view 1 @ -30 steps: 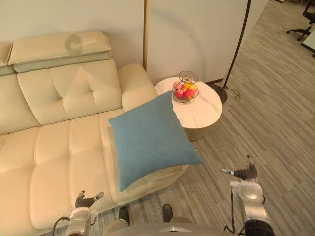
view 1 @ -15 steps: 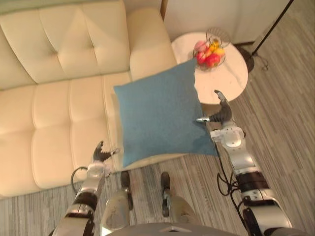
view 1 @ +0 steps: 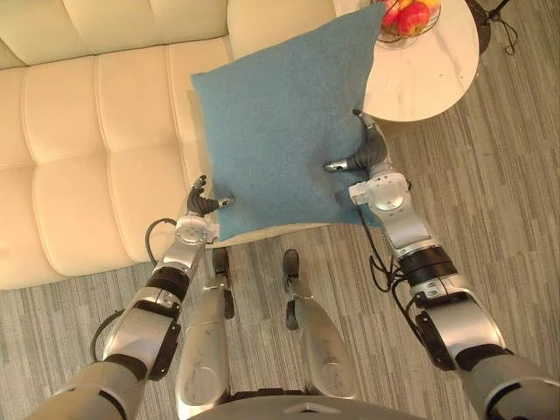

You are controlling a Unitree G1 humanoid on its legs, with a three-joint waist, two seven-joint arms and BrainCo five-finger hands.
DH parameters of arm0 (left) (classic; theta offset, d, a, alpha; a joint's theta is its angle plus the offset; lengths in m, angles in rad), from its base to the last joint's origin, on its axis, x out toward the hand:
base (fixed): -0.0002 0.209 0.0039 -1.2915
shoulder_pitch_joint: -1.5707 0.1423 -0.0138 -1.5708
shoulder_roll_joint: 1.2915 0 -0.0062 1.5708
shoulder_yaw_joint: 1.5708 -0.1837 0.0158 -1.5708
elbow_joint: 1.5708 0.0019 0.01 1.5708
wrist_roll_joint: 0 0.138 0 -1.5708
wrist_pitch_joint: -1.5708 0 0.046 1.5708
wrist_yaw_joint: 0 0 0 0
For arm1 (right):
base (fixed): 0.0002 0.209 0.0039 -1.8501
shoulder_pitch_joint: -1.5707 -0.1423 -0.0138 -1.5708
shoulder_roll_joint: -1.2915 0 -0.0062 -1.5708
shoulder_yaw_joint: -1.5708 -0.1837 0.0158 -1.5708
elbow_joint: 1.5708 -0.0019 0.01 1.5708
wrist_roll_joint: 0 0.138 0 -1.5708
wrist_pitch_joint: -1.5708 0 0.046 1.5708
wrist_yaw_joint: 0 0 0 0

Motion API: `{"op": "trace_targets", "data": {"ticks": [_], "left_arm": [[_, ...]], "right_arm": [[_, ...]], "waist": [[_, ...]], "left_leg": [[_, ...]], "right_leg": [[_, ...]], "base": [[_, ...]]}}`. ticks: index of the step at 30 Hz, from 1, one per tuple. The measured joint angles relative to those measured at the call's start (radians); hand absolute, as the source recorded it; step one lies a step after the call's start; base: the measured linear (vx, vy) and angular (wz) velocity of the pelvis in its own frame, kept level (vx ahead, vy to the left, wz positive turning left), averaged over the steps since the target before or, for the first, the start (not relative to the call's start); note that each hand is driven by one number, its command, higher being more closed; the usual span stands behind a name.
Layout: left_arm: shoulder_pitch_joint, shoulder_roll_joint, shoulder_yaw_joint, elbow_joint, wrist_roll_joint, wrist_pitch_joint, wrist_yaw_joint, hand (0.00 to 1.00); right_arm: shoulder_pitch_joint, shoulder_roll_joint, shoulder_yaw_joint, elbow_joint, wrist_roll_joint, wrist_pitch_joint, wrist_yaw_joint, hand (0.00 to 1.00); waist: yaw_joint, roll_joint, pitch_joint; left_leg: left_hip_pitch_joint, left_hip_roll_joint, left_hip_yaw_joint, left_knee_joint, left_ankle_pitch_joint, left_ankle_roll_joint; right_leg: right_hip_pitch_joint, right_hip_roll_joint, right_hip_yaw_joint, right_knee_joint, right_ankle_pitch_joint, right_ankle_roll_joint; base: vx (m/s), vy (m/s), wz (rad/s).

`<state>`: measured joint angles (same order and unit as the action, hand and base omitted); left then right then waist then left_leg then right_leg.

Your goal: Pick up cushions and gather them together orderly.

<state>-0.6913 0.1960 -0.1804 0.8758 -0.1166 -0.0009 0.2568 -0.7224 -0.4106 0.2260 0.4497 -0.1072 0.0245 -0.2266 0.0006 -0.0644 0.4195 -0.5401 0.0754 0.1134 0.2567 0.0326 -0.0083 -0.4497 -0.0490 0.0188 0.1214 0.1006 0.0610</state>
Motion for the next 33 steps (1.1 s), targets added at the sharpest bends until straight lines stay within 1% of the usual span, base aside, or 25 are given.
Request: {"op": "trace_targets", "data": {"ticks": [3,5,6,12,15,16,18,19,21,23,25,27,28,30,32,33], "left_arm": [[-0.038,0.020,0.001,-0.002,-0.047,0.000,0.002,1.00],[-0.052,0.026,0.003,-0.005,-0.080,0.000,0.010,1.00],[-0.055,0.031,0.004,-0.022,-0.103,0.000,0.023,1.00],[-0.060,0.030,0.033,-0.091,-0.149,-0.002,0.042,1.00],[-0.057,0.013,0.048,-0.143,-0.166,-0.002,0.046,1.00],[-0.041,0.003,0.058,-0.203,-0.168,-0.003,0.059,1.00],[-0.013,0.000,0.064,-0.273,-0.175,-0.011,0.070,1.00],[0.019,-0.001,0.064,-0.326,-0.175,-0.012,0.073,1.00],[0.112,-0.019,0.062,-0.435,-0.174,-0.023,0.079,1.00],[0.158,-0.034,0.062,-0.476,-0.174,-0.023,0.080,1.00],[0.248,-0.053,0.060,-0.547,-0.172,-0.023,0.080,1.00],[0.313,-0.066,0.060,-0.604,-0.162,-0.022,0.079,1.00],[0.369,-0.085,0.059,-0.656,-0.153,-0.022,0.078,1.00],[0.443,-0.115,0.058,-0.718,-0.141,-0.022,0.070,1.00],[0.565,-0.133,0.049,-0.822,-0.115,-0.022,0.061,1.00],[0.615,-0.138,0.048,-0.868,-0.114,-0.022,0.059,1.00]], "right_arm": [[-0.012,0.003,0.001,-0.002,0.004,-0.007,-0.003,1.00],[-0.016,0.011,0.001,-0.002,0.018,-0.012,-0.005,1.00],[-0.018,0.013,0.001,-0.005,0.032,-0.023,-0.009,1.00],[0.023,0.031,-0.006,-0.044,0.043,-0.031,-0.035,1.00],[0.088,0.070,-0.057,-0.087,0.051,-0.030,-0.043,1.00],[0.138,0.089,-0.086,-0.133,0.065,-0.031,-0.044,1.00],[0.193,0.111,-0.111,-0.168,0.071,-0.030,-0.045,1.00],[0.229,0.128,-0.125,-0.181,0.073,-0.027,-0.045,1.00],[0.322,0.170,-0.146,-0.233,0.072,-0.020,-0.046,1.00],[0.372,0.193,-0.157,-0.270,0.069,-0.020,-0.046,1.00],[0.451,0.221,-0.168,-0.356,0.060,-0.019,-0.046,1.00],[0.492,0.239,-0.176,-0.413,0.057,-0.019,-0.046,1.00],[0.529,0.252,-0.184,-0.460,0.040,-0.019,-0.046,1.00],[0.584,0.255,-0.190,-0.517,-0.003,-0.019,-0.046,1.00],[0.663,0.267,-0.184,-0.602,-0.097,-0.018,-0.042,1.00],[0.690,0.275,-0.176,-0.630,-0.122,-0.018,-0.042,1.00]], "waist": [[-0.001,-0.001,0.001],[0.000,-0.001,0.001],[0.000,-0.001,0.001],[0.012,-0.003,0.003],[0.020,-0.005,0.006],[0.025,-0.005,0.006],[0.027,-0.005,0.006],[0.027,-0.005,0.005],[0.028,-0.003,0.004],[0.029,-0.002,0.003],[0.029,-0.001,0.002],[0.028,0.003,-0.001],[0.019,0.012,-0.005],[0.017,0.026,-0.030],[0.015,0.045,-0.075],[0.015,0.052,-0.093]], "left_leg": [[-0.008,0.005,0.001,-0.032,0.028,-0.004],[-0.006,0.006,0.001,-0.046,0.044,-0.014],[-0.002,0.009,0.001,-0.062,0.058,-0.011],[0.023,0.018,0.001,-0.094,0.075,-0.025],[0.066,0.018,-0.004,-0.129,0.083,-0.033],[0.076,0.018,-0.007,-0.141,0.085,-0.037],[0.085,0.017,-0.016,-0.149,0.088,-0.039],[0.099,0.015,-0.020,-0.164,0.097,-0.035],[0.148,0.008,-0.030,-0.204,0.105,-0.039],[0.172,0.006,-0.032,-0.222,0.110,-0.039],[0.209,0.002,-0.037,-0.250,0.117,-0.043],[0.237,-0.005,-0.047,-0.272,0.128,-0.042],[0.270,-0.011,-0.064,-0.302,0.139,-0.043],[0.300,-0.017,-0.082,-0.332,0.146,-0.044],[0.328,-0.026,-0.105,-0.334,0.143,-0.047],[0.342,-0.030,-0.110,-0.335,0.140,-0.049]], "right_leg": [[-0.024,0.002,-0.001,-0.001,0.005,-0.006],[-0.030,0.005,-0.002,-0.001,0.007,-0.007],[-0.034,0.008,-0.002,0.001,0.011,-0.004],[-0.026,0.019,-0.006,0.005,0.012,-0.009],[0.004,0.020,-0.018,0.004,0.004,-0.015],[0.014,0.020,-0.027,0.002,0.001,-0.017],[0.024,0.020,-0.035,0.001,-0.003,-0.020],[0.034,0.019,-0.037,-0.001,-0.007,-0.020],[0.069,0.015,-0.046,-0.003,-0.021,-0.018],[0.088,0.013,-0.056,-0.003,-0.030,-0.019],[0.118,0.011,-0.067,-0.003,-0.043,-0.019],[0.141,0.008,-0.085,-0.003,-0.053,-0.017],[0.168,0.004,-0.099,0.000,-0.068,-0.018],[0.189,-0.001,-0.120,0.011,-0.089,-0.016],[0.228,-0.008,-0.144,0.014,-0.111,-0.012],[0.246,-0.011,-0.148,0.012,-0.119,-0.012]], "base": [[-0.02,-0.045,-0.01],[0.01,-0.062,0.01],[0.01,-0.068,-0.02],[0.01,-0.064,-0.01],[0.01,-0.060,0.08],[0.01,-0.047,0.16],[0.01,-0.027,0.14],[0.03,-0.026,0.11],[0.06,-0.028,0.14],[0.06,-0.012,0.14],[0.07,-0.009,0.14],[0.09,-0.002,0.20],[0.10,0.002,0.39],[0.09,-0.001,0.40],[0.15,-0.005,0.38],[0.13,0.001,0.23]]}}
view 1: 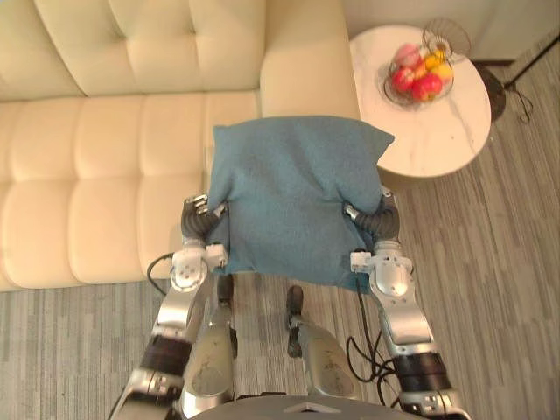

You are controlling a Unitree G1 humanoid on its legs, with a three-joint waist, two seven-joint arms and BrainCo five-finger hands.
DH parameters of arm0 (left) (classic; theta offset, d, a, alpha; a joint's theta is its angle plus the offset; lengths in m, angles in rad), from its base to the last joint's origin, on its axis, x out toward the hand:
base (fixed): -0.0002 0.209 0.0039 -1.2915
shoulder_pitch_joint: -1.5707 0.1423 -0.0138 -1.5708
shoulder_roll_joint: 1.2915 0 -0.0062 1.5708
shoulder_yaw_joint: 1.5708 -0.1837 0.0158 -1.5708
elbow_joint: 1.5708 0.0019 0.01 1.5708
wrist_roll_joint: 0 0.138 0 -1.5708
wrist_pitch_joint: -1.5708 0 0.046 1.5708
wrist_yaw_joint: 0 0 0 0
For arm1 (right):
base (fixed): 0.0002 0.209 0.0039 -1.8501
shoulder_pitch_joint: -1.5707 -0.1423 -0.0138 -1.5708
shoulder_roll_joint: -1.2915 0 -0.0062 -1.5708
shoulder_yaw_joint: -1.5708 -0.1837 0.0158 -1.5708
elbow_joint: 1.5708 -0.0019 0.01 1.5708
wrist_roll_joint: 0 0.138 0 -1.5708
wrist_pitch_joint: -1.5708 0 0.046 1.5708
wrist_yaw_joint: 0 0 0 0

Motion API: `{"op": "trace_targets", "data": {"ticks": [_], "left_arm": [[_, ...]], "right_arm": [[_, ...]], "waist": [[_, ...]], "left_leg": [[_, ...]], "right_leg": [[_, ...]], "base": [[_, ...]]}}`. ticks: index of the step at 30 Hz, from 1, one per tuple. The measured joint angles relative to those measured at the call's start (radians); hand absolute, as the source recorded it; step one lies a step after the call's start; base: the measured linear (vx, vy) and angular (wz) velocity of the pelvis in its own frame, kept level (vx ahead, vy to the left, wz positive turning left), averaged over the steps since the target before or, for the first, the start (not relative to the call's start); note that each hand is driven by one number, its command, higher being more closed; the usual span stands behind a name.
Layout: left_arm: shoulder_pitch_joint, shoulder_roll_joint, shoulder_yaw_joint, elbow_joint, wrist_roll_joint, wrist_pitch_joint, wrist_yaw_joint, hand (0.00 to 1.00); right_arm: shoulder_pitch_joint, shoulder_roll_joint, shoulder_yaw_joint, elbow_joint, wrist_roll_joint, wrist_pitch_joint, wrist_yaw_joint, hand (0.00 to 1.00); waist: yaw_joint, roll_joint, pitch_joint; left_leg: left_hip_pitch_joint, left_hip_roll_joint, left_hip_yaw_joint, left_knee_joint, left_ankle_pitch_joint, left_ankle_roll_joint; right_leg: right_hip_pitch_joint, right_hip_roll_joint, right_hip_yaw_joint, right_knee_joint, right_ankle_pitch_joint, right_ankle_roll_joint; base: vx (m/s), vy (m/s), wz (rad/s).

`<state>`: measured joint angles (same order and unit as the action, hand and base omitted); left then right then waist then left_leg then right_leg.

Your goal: Pick up cushions and gather them together orderly.

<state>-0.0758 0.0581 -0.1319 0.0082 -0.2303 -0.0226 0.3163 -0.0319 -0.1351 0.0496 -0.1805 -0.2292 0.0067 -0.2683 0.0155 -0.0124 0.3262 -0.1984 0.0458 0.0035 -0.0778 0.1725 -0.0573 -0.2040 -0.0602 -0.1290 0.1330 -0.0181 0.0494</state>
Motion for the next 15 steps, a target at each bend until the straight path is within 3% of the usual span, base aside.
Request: {"op": "trace_targets", "data": {"ticks": [3,9,11,13,15], "left_arm": [[0.119,-0.009,0.002,-0.116,0.019,-0.002,-0.001,1.00],[0.215,-0.012,-0.020,-0.197,0.019,-0.030,-0.001,1.00],[0.216,-0.018,-0.041,-0.196,0.018,-0.030,-0.001,1.00],[0.218,-0.032,-0.056,-0.183,0.018,-0.030,-0.001,1.00],[0.218,-0.033,-0.065,-0.175,0.018,-0.030,-0.001,1.00]], "right_arm": [[0.065,0.018,0.037,-0.058,-0.056,-0.006,0.001,1.00],[0.151,0.024,0.058,-0.099,-0.090,-0.030,-0.004,1.00],[0.186,0.021,0.051,-0.130,-0.089,-0.029,-0.016,1.00],[0.184,0.010,0.045,-0.124,-0.089,-0.029,-0.039,1.00],[0.184,-0.003,0.043,-0.123,-0.089,-0.028,-0.041,1.00]], "waist": [[0.007,0.033,-0.081],[0.012,0.055,-0.142],[-0.010,0.052,-0.147],[-0.011,0.056,-0.150],[-0.015,0.058,-0.156]], "left_leg": [[0.030,-0.003,-0.006,-0.001,-0.006,0.000],[0.040,-0.001,-0.035,0.000,-0.020,-0.009],[-0.021,0.027,0.079,0.082,-0.097,0.002],[-0.097,0.111,0.282,0.261,-0.177,0.042],[-0.098,0.163,0.367,0.362,-0.216,0.073]], "right_leg": [[0.044,-0.006,-0.020,-0.014,-0.009,0.002],[0.101,-0.010,-0.079,-0.033,-0.009,0.002],[0.110,-0.032,-0.161,-0.035,-0.006,0.001],[0.109,-0.070,-0.215,-0.020,-0.006,0.001],[0.108,-0.115,-0.243,0.006,-0.003,0.009]], "base": [[0.10,-0.003,0.17],[-0.03,0.008,0.29],[-0.13,0.048,1.06],[-0.06,0.171,0.80],[-0.03,0.308,0.53]]}}
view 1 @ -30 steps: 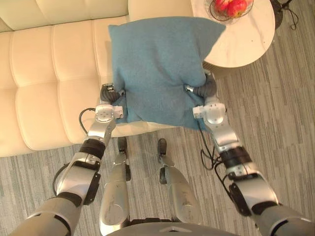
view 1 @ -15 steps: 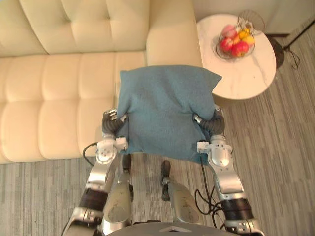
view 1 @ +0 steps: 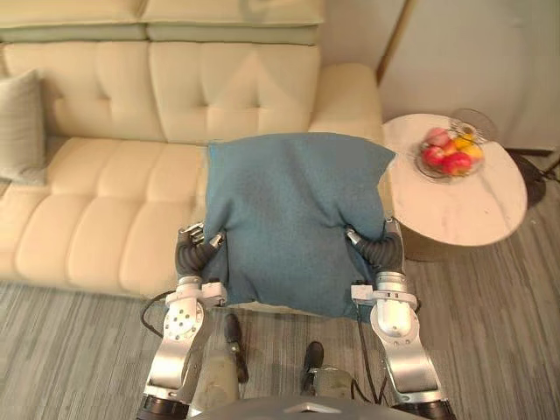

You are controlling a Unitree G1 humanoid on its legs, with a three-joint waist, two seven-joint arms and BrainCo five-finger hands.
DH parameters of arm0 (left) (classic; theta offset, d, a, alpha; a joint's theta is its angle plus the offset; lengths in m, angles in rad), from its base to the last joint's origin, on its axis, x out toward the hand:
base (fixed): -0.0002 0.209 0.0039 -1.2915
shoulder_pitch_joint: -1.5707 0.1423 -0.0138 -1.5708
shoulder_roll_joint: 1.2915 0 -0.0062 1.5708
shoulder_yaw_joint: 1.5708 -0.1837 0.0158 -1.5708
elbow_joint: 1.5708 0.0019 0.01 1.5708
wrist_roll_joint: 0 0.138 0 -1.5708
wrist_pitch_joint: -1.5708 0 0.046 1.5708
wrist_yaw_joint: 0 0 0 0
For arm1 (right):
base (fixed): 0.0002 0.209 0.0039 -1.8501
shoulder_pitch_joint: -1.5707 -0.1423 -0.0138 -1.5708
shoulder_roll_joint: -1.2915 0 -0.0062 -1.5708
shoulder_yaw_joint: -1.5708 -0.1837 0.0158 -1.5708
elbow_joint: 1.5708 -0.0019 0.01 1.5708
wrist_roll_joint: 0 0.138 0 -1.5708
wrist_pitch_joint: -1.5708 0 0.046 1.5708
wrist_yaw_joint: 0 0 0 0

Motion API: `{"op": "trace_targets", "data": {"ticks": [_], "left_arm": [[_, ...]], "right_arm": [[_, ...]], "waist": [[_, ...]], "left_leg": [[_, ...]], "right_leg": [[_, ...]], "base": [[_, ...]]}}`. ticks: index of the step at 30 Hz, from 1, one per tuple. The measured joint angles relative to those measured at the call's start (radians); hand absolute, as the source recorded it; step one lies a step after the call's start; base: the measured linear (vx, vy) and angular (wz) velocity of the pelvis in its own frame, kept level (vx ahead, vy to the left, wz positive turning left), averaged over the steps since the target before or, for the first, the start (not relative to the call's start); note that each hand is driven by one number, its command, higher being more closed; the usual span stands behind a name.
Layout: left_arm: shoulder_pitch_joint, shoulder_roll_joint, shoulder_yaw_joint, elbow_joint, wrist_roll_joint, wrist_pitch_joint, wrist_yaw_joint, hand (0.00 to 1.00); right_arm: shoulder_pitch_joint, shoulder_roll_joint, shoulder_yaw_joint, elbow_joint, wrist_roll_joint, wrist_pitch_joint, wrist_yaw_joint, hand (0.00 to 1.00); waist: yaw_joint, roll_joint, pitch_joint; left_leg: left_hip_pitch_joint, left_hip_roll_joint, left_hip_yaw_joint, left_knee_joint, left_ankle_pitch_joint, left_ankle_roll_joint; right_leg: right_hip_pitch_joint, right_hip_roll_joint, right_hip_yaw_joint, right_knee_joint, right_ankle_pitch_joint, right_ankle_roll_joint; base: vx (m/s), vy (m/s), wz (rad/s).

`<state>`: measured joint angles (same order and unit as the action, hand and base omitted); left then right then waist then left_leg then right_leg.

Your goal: Pick up cushions and gather them together orderly.

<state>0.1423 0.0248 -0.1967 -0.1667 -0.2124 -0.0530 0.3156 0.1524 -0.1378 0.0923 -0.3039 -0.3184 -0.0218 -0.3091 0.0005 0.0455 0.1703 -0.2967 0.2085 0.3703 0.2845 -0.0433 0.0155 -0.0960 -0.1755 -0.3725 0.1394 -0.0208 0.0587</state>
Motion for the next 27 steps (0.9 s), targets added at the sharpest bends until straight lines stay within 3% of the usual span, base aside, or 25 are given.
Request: {"op": "trace_targets", "data": {"ticks": [2,3,4,5,8,10,11,13,14,15,16,17,18,19,20,21,23,25,26,27], "left_arm": [[-0.002,-0.006,-0.009,0.019,-0.002,-0.004,0.000,1.00],[-0.008,-0.009,-0.020,0.029,-0.002,-0.006,0.000,1.00],[-0.036,-0.010,-0.033,0.053,-0.003,-0.010,0.000,1.00],[-0.039,0.000,-0.031,0.072,-0.004,-0.015,0.001,1.00],[-0.038,0.040,-0.030,0.104,-0.013,-0.017,0.000,1.00],[-0.038,0.040,-0.032,0.116,-0.012,-0.018,-0.005,1.00],[-0.036,0.036,-0.033,0.126,-0.008,-0.018,-0.021,1.00],[-0.028,0.041,-0.033,0.144,0.003,-0.015,-0.036,1.00],[-0.017,0.053,-0.031,0.144,0.011,-0.012,-0.039,1.00],[-0.003,0.070,-0.029,0.149,0.020,-0.007,-0.039,1.00],[0.002,0.077,-0.029,0.155,0.021,-0.003,-0.040,1.00],[0.013,0.093,-0.026,0.157,0.021,-0.001,-0.042,1.00],[0.010,0.073,-0.023,0.176,0.023,0.004,-0.061,1.00],[0.018,0.054,-0.029,0.181,0.024,0.009,-0.068,1.00],[0.015,0.052,-0.030,0.186,0.027,0.014,-0.076,1.00],[0.014,0.056,-0.026,0.184,0.033,0.017,-0.077,1.00],[0.015,0.060,-0.026,0.180,0.041,0.018,-0.080,1.00],[0.015,0.060,-0.047,0.178,0.042,0.018,-0.085,1.00],[0.015,0.053,-0.049,0.178,0.042,0.018,-0.091,1.00],[0.015,0.053,-0.050,0.177,0.042,0.018,-0.097,1.00]], "right_arm": [[0.001,-0.001,-0.017,0.002,0.000,0.000,0.000,1.00],[0.000,-0.006,-0.030,0.004,0.000,0.000,-0.004,1.00],[-0.010,-0.014,-0.049,0.027,0.000,0.001,-0.008,1.00],[-0.017,-0.001,-0.048,0.049,-0.006,0.001,-0.007,1.00],[-0.016,0.032,-0.057,0.057,-0.043,0.003,-0.001,1.00],[-0.010,0.035,-0.063,0.058,-0.043,0.003,0.000,1.00],[-0.007,0.036,-0.066,0.086,-0.043,0.003,0.002,1.00],[-0.008,0.048,-0.068,0.148,-0.043,0.006,0.004,1.00],[-0.008,0.060,-0.064,0.185,-0.043,0.010,0.004,1.00],[-0.007,0.080,-0.060,0.220,-0.043,0.020,0.009,1.00],[-0.007,0.091,-0.057,0.231,-0.043,0.027,0.016,1.00],[-0.005,0.113,-0.055,0.243,-0.044,0.028,0.024,1.00],[-0.001,0.095,-0.059,0.231,-0.044,0.025,0.028,1.00],[0.003,0.067,-0.058,0.235,-0.044,0.027,0.028,1.00],[-0.014,0.054,-0.061,0.257,-0.043,0.038,0.033,1.00],[-0.019,0.056,-0.056,0.254,-0.043,0.040,0.044,1.00],[-0.019,0.056,-0.057,0.238,-0.043,0.040,0.044,1.00],[-0.005,0.043,-0.066,0.231,-0.042,0.040,0.044,1.00],[0.005,0.022,-0.066,0.217,-0.040,0.040,0.044,1.00],[0.021,0.020,-0.066,0.197,-0.040,0.040,0.044,1.00]], "waist": [[-0.016,0.006,-0.025],[-0.029,0.018,-0.039],[-0.034,0.001,-0.044],[-0.037,-0.010,-0.054],[-0.031,-0.030,-0.067],[-0.031,-0.031,-0.067],[-0.027,-0.032,-0.065],[-0.023,-0.044,-0.056],[-0.025,-0.053,-0.045],[-0.033,-0.064,-0.034],[-0.039,-0.073,-0.029],[-0.060,-0.128,-0.035],[-0.077,-0.112,-0.008],[-0.074,-0.080,-0.007],[-0.058,-0.089,0.004],[-0.057,-0.091,0.005],[-0.064,-0.092,0.003],[-0.085,-0.098,0.001],[-0.094,-0.084,0.001],[-0.100,-0.064,-0.008]], "left_leg": [[0.005,0.051,0.057,0.046,-0.019,0.016],[0.021,0.082,0.100,0.048,-0.008,-0.032],[0.013,0.023,0.107,0.049,0.001,-0.035],[0.007,-0.009,0.092,0.043,0.000,-0.028],[-0.010,-0.075,0.054,0.034,-0.003,0.001],[-0.043,-0.098,0.033,0.070,-0.034,0.013],[-0.063,-0.114,0.027,0.098,-0.053,0.025],[-0.051,-0.129,0.040,0.097,-0.064,0.040],[-0.038,-0.131,0.042,0.090,-0.065,0.044],[-0.018,-0.134,0.041,0.048,-0.065,0.042],[0.004,-0.150,0.038,-0.011,-0.061,0.036],[0.028,-0.215,0.043,-0.050,-0.092,0.019],[0.012,-0.181,0.012,0.239,-0.146,0.039],[0.044,-0.155,-0.015,0.210,-0.218,0.045],[0.054,-0.163,-0.010,0.187,-0.220,0.077],[0.051,-0.166,-0.010,0.122,-0.190,0.082],[0.058,-0.179,-0.019,0.027,-0.142,0.051],[0.070,-0.208,-0.042,-0.001,-0.134,0.040],[0.067,-0.212,-0.056,0.015,-0.138,0.045],[0.053,-0.210,-0.075,0.031,-0.150,0.040]], "right_leg": [[-0.008,-0.052,-0.028,0.022,0.010,0.020],[-0.005,-0.074,-0.047,0.027,0.016,0.040],[-0.006,-0.121,-0.061,0.025,0.045,0.062],[0.009,-0.134,-0.065,-0.003,0.061,0.072],[0.047,-0.146,-0.108,-0.046,0.102,0.076],[0.040,-0.177,-0.106,-0.004,0.080,0.077],[0.003,-0.211,-0.095,0.076,0.044,0.047],[-0.069,-0.246,-0.020,0.212,0.031,-0.036],[-0.120,-0.240,0.053,0.299,0.009,-0.072],[-0.148,-0.176,0.129,0.351,-0.047,-0.037],[-0.155,-0.131,0.148,0.343,-0.069,-0.028],[-0.165,-0.122,0.143,0.282,-0.116,-0.054],[-0.140,-0.071,0.169,0.278,-0.169,-0.002],[-0.140,-0.041,0.164,0.282,-0.160,0.003],[-0.176,-0.052,0.195,0.324,-0.167,-0.008],[-0.228,-0.030,0.183,0.287,-0.177,-0.008],[-0.256,0.013,0.167,0.190,-0.128,-0.004],[-0.247,0.031,0.189,0.145,-0.081,-0.031],[-0.248,0.029,0.195,0.163,-0.054,-0.056],[-0.249,0.030,0.180,0.172,-0.051,-0.059]], "base": [[0.00,0.329,0.55],[0.03,0.439,0.72],[0.01,0.514,0.78],[0.00,0.395,0.68],[-0.05,0.246,0.58],[-0.09,0.180,0.44],[-0.14,0.249,0.29],[-0.11,0.200,0.01],[-0.10,0.100,-0.04],[-0.09,0.056,0.06],[-0.08,0.068,0.27],[-0.03,0.054,0.55],[-0.01,0.059,0.44],[-0.02,0.122,-0.01],[-0.06,0.150,-0.51],[-0.10,0.206,-0.50],[-0.05,0.080,0.05],[0.10,-0.045,0.52],[0.20,-0.109,0.58],[0.23,-0.125,0.48]]}}
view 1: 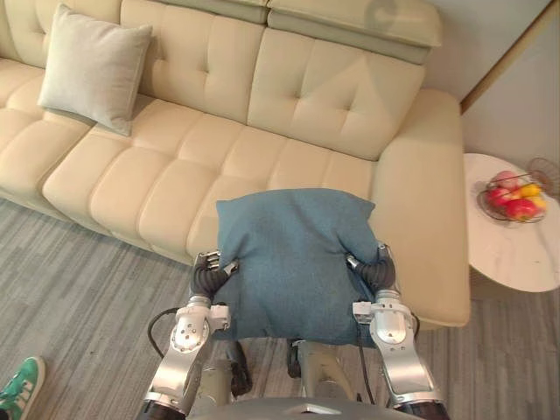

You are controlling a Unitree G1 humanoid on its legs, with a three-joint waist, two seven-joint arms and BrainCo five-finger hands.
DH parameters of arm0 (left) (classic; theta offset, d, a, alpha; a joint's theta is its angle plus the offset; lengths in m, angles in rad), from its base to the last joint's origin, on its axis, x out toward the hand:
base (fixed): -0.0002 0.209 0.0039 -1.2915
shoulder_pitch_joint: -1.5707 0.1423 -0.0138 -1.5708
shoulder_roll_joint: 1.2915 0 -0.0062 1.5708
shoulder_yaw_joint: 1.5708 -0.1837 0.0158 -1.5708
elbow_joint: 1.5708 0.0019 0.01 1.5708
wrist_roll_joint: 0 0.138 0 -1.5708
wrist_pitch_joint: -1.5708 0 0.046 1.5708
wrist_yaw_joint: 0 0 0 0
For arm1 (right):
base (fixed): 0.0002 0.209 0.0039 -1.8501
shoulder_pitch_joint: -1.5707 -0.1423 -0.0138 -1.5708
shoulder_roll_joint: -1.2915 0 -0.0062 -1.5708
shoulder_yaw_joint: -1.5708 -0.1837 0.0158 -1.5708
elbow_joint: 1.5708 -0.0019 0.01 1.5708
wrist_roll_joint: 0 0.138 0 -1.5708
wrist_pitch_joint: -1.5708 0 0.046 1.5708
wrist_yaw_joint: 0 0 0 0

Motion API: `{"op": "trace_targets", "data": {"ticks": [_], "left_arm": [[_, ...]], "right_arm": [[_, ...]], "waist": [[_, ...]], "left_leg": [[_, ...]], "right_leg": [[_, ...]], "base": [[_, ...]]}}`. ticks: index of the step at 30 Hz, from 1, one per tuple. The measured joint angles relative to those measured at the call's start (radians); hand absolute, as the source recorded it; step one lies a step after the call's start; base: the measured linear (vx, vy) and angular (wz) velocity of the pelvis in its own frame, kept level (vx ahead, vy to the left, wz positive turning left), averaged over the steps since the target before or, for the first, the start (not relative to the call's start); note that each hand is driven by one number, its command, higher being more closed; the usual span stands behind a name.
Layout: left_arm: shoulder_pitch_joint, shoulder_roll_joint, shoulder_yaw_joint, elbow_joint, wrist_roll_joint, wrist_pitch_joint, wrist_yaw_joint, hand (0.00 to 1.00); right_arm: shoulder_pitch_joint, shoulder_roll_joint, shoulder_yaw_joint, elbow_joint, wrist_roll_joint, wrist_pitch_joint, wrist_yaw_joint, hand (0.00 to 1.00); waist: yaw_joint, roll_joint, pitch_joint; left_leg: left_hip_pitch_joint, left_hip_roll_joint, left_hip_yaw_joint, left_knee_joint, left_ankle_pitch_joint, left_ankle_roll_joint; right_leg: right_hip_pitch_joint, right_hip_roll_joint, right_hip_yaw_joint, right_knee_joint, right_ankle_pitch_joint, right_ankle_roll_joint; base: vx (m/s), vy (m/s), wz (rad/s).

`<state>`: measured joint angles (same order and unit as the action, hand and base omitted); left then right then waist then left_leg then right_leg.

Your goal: Pick up cushions and gather them together orderly.

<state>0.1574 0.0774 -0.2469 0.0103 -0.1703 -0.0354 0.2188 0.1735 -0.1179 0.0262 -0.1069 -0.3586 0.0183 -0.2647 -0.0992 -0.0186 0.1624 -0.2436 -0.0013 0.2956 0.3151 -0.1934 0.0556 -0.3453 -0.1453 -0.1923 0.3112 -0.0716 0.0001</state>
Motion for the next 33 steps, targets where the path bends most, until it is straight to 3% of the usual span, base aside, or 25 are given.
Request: {"op": "trace_targets", "data": {"ticks": [3,4,6,7,9,11,13,14,16,17,19,22,26,27,29,31,33], "left_arm": [[0.005,0.000,0.001,-0.001,-0.001,0.000,-0.006,1.00],[0.017,0.000,0.003,-0.003,-0.001,0.000,-0.006,1.00],[0.024,-0.004,0.003,-0.003,-0.001,0.000,-0.010,1.00],[0.022,-0.020,0.004,-0.004,-0.001,0.000,-0.014,1.00],[0.026,-0.035,0.000,-0.012,-0.001,0.000,-0.016,1.00],[0.024,-0.052,-0.001,-0.036,-0.001,-0.002,-0.025,1.00],[0.021,-0.056,0.001,-0.042,-0.001,-0.007,-0.030,1.00],[0.021,-0.057,0.001,-0.042,-0.001,-0.007,-0.030,1.00],[0.035,-0.060,0.001,-0.046,-0.001,-0.007,-0.030,1.00],[0.038,-0.053,0.005,-0.038,-0.001,-0.005,-0.030,1.00],[0.038,-0.041,0.012,-0.050,-0.001,0.000,-0.028,1.00],[0.071,-0.019,0.029,-0.066,-0.001,0.000,-0.023,1.00],[0.080,-0.010,0.031,-0.079,-0.001,-0.001,-0.024,1.00],[0.080,-0.001,0.032,-0.077,-0.001,0.000,-0.024,1.00],[0.080,0.007,0.047,-0.067,-0.001,0.011,-0.025,1.00],[0.081,0.015,0.049,-0.050,0.000,0.018,-0.028,1.00],[0.082,0.022,0.049,-0.035,0.001,0.020,-0.029,1.00]], "right_arm": [[0.041,0.001,0.005,-0.038,0.009,0.000,0.002,1.00],[0.056,0.004,0.015,-0.044,0.021,0.000,0.002,1.00],[0.068,0.001,0.017,-0.067,0.027,0.000,0.002,1.00],[0.087,-0.016,0.017,-0.123,0.040,0.000,0.001,1.00],[0.099,-0.019,0.012,-0.164,0.041,0.000,-0.005,1.00],[0.096,-0.019,0.001,-0.185,0.042,0.000,-0.008,1.00],[0.096,-0.019,0.000,-0.193,0.042,0.000,-0.009,1.00],[0.097,-0.019,0.000,-0.191,0.043,0.000,-0.009,1.00],[0.103,-0.023,0.000,-0.191,0.043,-0.001,-0.007,1.00],[0.090,-0.015,0.002,-0.163,0.047,0.000,-0.005,1.00],[0.096,0.017,0.013,-0.158,0.049,0.000,-0.004,1.00],[0.081,0.030,0.044,-0.142,0.048,0.000,0.003,1.00],[0.059,0.026,0.050,-0.112,0.050,-0.003,0.004,1.00],[0.043,0.029,0.050,-0.076,0.051,-0.003,0.008,1.00],[0.025,0.030,0.050,-0.001,0.053,-0.004,0.024,1.00],[0.018,0.029,0.049,0.059,0.057,-0.004,0.037,1.00],[0.018,0.031,0.050,0.093,0.059,-0.003,0.043,1.00]], "waist": [[0.012,0.044,-0.012],[0.025,0.054,-0.013],[0.036,0.054,-0.013],[0.036,0.053,-0.012],[0.048,0.052,-0.012],[0.050,0.052,-0.012],[0.050,0.052,-0.012],[0.053,0.053,-0.013],[0.077,0.066,-0.020],[0.085,0.059,-0.022],[0.094,0.025,-0.019],[0.123,0.020,-0.018],[0.133,0.004,-0.017],[0.132,-0.012,-0.020],[0.123,-0.030,-0.018],[0.098,-0.035,-0.014],[0.081,-0.025,-0.008]], "left_leg": [[-0.020,0.048,-0.022,0.055,-0.036,-0.049],[-0.044,0.100,-0.014,0.172,-0.034,-0.052],[-0.072,0.143,0.002,0.294,-0.011,-0.061],[-0.118,0.169,0.014,0.415,0.048,-0.058],[-0.152,0.195,0.016,0.473,0.014,-0.064],[-0.159,0.228,0.003,0.399,-0.029,-0.075],[-0.155,0.229,-0.004,0.286,-0.025,-0.082],[-0.150,0.213,-0.045,0.152,-0.002,-0.098],[-0.105,0.200,-0.130,-0.049,0.139,-0.117],[-0.108,0.188,-0.157,-0.051,0.215,-0.166],[-0.102,0.148,-0.137,-0.045,0.190,-0.140],[-0.103,0.153,-0.097,0.058,0.111,-0.126],[-0.119,0.158,-0.076,0.184,-0.031,-0.122],[-0.115,0.150,-0.076,0.200,-0.060,-0.111],[-0.080,0.156,-0.046,0.198,-0.077,-0.098],[-0.030,0.158,-0.023,0.161,-0.066,-0.075],[0.013,0.159,-0.011,0.108,-0.053,-0.072]], "right_leg": [[0.036,0.041,-0.031,-0.029,-0.002,0.002],[0.079,0.066,-0.052,-0.048,0.008,0.013],[0.108,0.082,-0.052,-0.047,-0.002,-0.002],[0.132,0.078,-0.037,-0.063,-0.008,-0.008],[0.160,0.077,-0.011,-0.086,-0.008,-0.008],[0.183,0.064,0.021,-0.100,-0.008,-0.008],[0.191,0.045,0.036,-0.100,-0.008,-0.008],[0.198,0.033,0.050,-0.102,-0.009,-0.006],[0.210,0.036,0.079,-0.108,-0.037,0.047],[0.223,0.029,0.102,-0.123,-0.062,0.112],[0.217,-0.015,0.109,-0.153,-0.041,0.111],[0.213,-0.024,0.182,-0.180,0.008,0.141],[0.173,-0.024,0.285,-0.169,-0.017,0.131],[0.146,-0.022,0.324,-0.138,-0.025,0.126],[0.097,-0.016,0.313,-0.036,0.012,0.145],[0.042,-0.015,0.272,0.068,0.035,0.125],[0.033,0.009,0.227,0.031,0.002,0.103]], "base": [[0.28,-0.143,0.25],[0.37,-0.176,-0.05],[0.35,-0.172,-0.19],[0.26,-0.086,-0.31],[0.24,-0.039,-0.38],[0.22,0.043,-0.49],[0.16,0.148,-0.36],[0.19,0.307,-0.43],[0.18,0.338,-0.54],[0.14,0.296,-0.43],[0.11,0.282,-0.26],[0.06,0.204,-0.77],[-0.02,0.160,-0.95],[-0.04,0.171,-1.11],[0.01,0.113,-0.94],[0.04,0.085,-0.47],[0.08,0.043,-0.20]]}}
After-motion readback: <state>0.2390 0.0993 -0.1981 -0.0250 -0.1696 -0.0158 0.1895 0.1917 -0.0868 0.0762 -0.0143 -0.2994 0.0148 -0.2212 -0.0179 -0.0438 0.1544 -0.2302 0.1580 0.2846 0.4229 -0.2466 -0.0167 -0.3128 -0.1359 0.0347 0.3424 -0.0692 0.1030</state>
